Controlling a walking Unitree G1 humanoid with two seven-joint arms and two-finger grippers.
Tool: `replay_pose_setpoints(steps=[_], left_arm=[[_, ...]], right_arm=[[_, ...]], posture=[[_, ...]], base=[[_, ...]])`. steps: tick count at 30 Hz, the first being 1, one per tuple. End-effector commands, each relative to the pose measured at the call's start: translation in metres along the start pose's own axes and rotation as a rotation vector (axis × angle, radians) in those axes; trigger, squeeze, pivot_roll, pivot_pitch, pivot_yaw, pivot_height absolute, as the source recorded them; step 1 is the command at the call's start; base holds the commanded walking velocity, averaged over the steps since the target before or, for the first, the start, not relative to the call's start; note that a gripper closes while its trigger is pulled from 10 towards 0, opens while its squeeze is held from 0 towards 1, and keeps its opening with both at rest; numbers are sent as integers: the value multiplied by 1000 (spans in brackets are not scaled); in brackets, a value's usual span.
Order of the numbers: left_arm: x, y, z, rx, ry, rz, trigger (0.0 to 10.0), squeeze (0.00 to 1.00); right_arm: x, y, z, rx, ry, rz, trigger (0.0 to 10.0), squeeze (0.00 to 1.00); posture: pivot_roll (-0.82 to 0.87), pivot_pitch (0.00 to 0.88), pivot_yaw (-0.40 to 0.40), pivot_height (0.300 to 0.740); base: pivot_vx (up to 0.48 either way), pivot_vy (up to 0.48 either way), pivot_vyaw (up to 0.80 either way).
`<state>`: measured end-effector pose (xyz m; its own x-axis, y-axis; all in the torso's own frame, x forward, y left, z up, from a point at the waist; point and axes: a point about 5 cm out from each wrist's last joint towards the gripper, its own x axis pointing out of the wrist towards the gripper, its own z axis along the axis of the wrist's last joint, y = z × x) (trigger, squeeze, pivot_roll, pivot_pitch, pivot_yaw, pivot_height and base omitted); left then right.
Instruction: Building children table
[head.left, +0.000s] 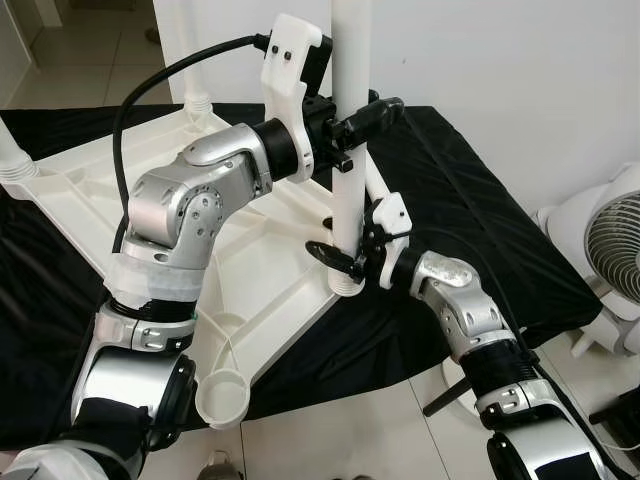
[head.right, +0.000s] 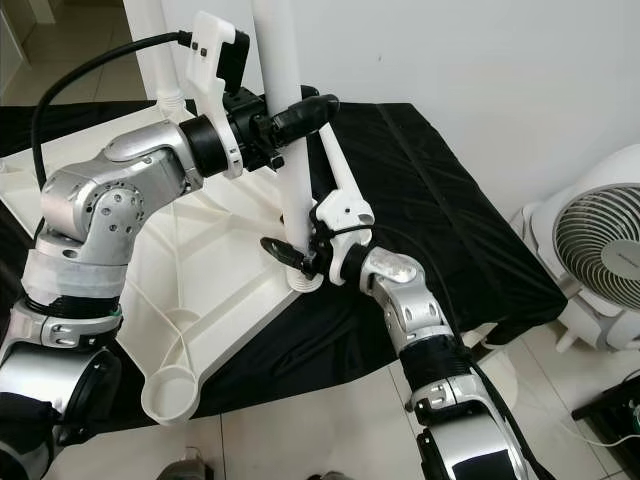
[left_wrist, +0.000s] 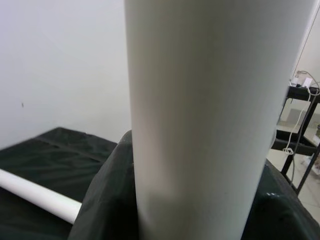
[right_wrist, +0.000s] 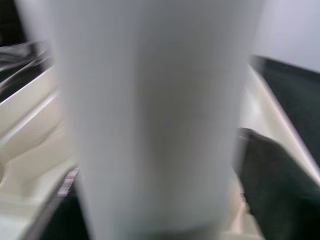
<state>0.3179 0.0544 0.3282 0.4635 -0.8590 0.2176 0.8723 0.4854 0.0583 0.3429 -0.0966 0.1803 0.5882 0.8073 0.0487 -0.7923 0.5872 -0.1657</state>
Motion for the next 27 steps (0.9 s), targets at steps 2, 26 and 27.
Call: replay_pose_setpoints(steps=[2,26,27], left_arm=[[7,-4,7,24,9,-33,10000,0],[23,15,44,196,-104,424,10000,0],[23,15,44,196,-104,424,10000,0]], right_arm=[[-2,-12,4,4,-15,-96,10000,1000],[38,-8,23,-114,-86,-587,10000,0],[38,-8,23,-114,-86,-587,10000,0]], posture=[[121,0,-102,740],[126,30,-91,740],[126,30,-91,740]], base=[[0,0,0],[0,0,0],[0,0,0]])
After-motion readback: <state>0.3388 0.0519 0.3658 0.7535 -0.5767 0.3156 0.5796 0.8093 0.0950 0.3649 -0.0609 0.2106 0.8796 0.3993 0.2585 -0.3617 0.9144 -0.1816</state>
